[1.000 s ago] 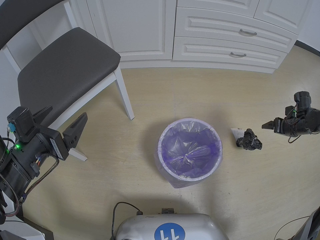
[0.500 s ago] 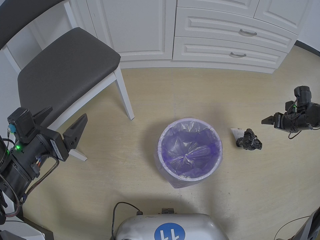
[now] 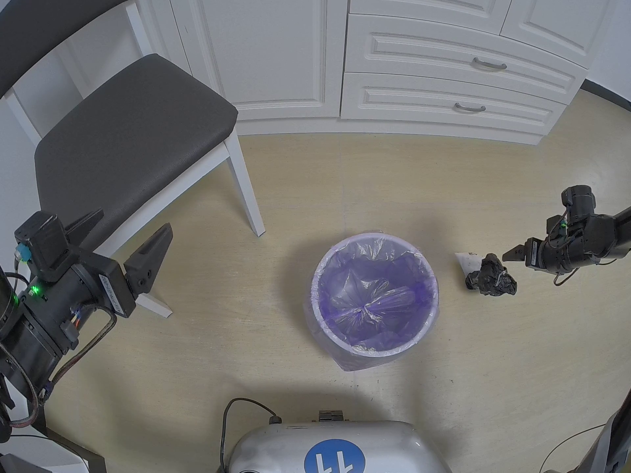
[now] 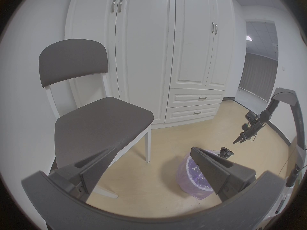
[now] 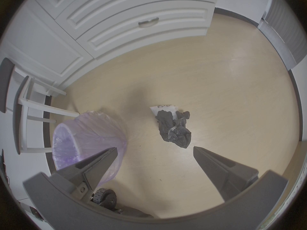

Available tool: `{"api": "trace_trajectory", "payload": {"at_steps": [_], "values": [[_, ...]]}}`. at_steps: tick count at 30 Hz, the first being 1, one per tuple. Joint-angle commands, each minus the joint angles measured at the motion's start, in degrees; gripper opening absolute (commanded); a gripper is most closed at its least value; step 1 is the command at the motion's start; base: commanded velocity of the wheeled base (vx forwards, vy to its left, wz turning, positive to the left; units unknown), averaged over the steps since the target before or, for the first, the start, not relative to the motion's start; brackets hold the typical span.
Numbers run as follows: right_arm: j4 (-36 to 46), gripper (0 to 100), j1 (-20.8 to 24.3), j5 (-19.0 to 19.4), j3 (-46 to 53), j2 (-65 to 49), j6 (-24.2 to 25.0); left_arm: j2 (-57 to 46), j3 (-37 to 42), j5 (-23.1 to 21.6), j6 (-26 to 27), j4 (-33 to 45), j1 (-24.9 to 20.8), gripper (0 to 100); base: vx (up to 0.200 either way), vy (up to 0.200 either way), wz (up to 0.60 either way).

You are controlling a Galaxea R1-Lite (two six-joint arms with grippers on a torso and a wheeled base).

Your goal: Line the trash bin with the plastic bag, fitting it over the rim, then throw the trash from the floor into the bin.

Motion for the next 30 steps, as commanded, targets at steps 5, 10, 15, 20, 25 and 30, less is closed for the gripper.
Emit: {"api": "trace_trajectory", "payload": {"at_steps": [5, 10, 15, 20, 25, 30], "values": [[-4.68, 100, -0.79, 0.32, -2.06, 10.24, 0.06, 0.01, -0.08, 0.01, -0.1, -0.02, 0.04, 100, 0.0, 0.0, 0.0], [-14.43, 100, -1.67, 0.49, -1.71, 17.01, 0.41, 0.18, -0.08, 0.01, -0.1, -0.02, 0.74, 100, 0.0, 0.0, 0.0], [-21.9, 100, -1.93, 1.72, -2.68, 23.33, 1.12, 0.1, -0.08, -0.08, -0.1, -0.02, 1.88, 100, 0.0, 0.0, 0.0], [-28.14, 100, -1.49, 4.98, -4.52, 28.52, 6.57, 0.27, -0.08, -0.25, -0.01, -0.02, 1.97, 100, 0.0, 0.0, 0.0], [-33.24, 100, -1.14, 4.89, -6.72, 32.04, 9.38, 0.45, -0.08, -0.25, -0.01, -0.02, 1.97, 100, 0.0, 0.0, 0.0], [-38.51, 100, -1.14, 4.62, -6.63, 33.35, 10.96, 0.36, 0.01, -0.25, -0.01, -0.02, 1.97, 100, 0.0, 0.0, 0.0]]}}
